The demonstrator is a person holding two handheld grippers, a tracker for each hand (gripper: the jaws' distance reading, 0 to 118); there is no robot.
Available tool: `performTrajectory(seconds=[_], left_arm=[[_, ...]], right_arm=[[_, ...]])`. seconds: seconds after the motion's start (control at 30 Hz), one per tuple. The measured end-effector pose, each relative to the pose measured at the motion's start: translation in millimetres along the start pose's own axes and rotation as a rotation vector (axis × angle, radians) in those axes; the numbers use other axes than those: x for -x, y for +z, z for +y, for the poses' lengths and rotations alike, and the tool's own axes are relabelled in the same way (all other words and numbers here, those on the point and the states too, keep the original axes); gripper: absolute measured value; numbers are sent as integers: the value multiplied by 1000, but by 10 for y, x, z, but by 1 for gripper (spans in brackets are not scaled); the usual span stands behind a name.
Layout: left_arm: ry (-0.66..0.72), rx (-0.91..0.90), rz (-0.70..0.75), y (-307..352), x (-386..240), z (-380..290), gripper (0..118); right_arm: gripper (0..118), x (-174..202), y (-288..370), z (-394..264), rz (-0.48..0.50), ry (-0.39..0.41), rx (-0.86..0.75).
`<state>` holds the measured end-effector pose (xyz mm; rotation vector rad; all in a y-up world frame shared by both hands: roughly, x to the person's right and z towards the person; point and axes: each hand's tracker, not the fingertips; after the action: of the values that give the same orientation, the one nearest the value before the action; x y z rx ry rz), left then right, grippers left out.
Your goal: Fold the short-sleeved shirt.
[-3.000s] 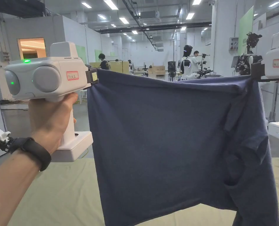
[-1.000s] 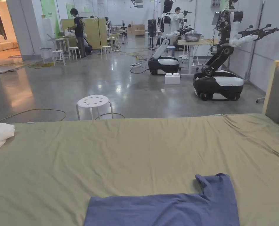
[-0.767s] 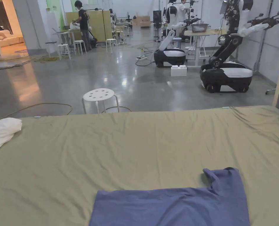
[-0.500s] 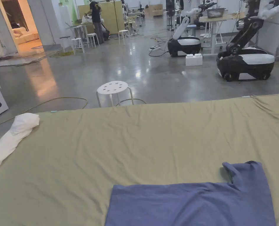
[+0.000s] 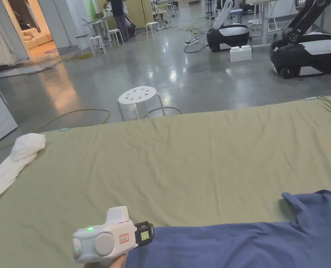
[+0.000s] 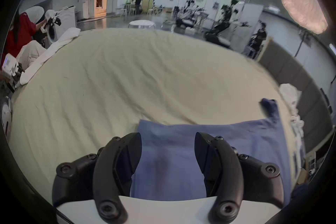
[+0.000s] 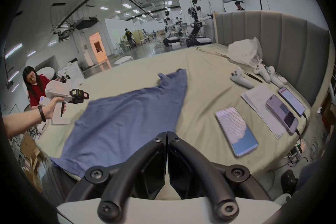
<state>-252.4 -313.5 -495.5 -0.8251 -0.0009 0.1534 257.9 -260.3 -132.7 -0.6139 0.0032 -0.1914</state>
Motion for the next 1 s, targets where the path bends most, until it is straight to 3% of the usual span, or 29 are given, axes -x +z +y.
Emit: performTrajectory(seconds=[0.07, 0.13, 0.27, 0.33, 0.37, 0.47, 0.5, 0.6, 0.67, 0.77, 0.87, 0.9, 0.93, 0.97, 1.0], left_arm=[[11, 38, 41, -281, 16, 22, 59], [32, 63, 50, -400, 27, -10, 40], [-62, 72, 84, -472, -119, -93, 36], [-52, 83, 50, -465, -186, -73, 6], [-66, 96, 60, -496, -266, -88, 0], [-174, 136, 127, -604, -379, -118, 0], [-173, 144, 119, -620, -386, -93, 0], [-192, 181, 102, -615, -350, -33, 0], [-189, 202, 90, -620, -315, 16, 0], [-181, 217, 75, -623, -288, 61, 0], [-174, 223, 59, -525, -315, 65, 0], [-169, 223, 54, -512, -309, 65, 0], [-165, 222, 52, -507, -311, 52, 0], [-168, 221, 50, -506, -313, 50, 0], [-175, 219, 49, -500, -317, 50, 0]], right_arm=[[0, -145, 27, -67, -44, -23, 30], [0, -238, 54, -107, -81, -31, 42], [0, -351, -21, -102, -91, -75, 77], [0, -355, -138, -17, -86, -77, 88], [0, -356, -240, 73, -71, -83, 90], [1, -352, -723, 546, 11, -54, 68], [17, -333, -958, 783, 34, -22, 80], [100, -287, -1712, 1376, 61, 27, 97], [99, -324, -2406, 1763, 85, -29, 158], [98, -457, -3243, 2113, 8, -112, 245], [94, -555, -3940, 2322, -81, -112, 320], [84, -575, -4116, 2360, -124, -113, 334], [60, -584, -4208, 2356, -148, -109, 334], [19, -589, -4289, 2341, -165, -118, 355], [0, -569, -4316, 2272, -146, -128, 377]])
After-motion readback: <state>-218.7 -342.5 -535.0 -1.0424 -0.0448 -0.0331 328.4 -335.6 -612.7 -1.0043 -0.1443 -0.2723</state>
